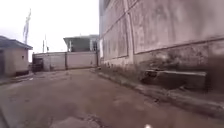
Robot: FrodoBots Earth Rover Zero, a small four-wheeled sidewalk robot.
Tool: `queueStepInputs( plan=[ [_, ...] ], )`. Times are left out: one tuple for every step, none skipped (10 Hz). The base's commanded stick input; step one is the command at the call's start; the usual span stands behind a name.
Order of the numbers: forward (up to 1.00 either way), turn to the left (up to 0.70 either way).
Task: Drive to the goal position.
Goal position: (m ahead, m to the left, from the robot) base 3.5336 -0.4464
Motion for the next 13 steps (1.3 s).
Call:
queueStepInputs(
  plan=[
    [0.85,0.0],
    [0.3,0.0],
    [0.0,0.3],
    [0.0,0.84],
    [0.0,0.85],
    [0.0,0.85],
    [0.0,0.85],
    [0.0,0.85],
    [0.0,0.85],
    [0.0,0.85],
    [0.0,0.85],
    [0.61,0.24],
    [0.85,0.0]
  ],
)
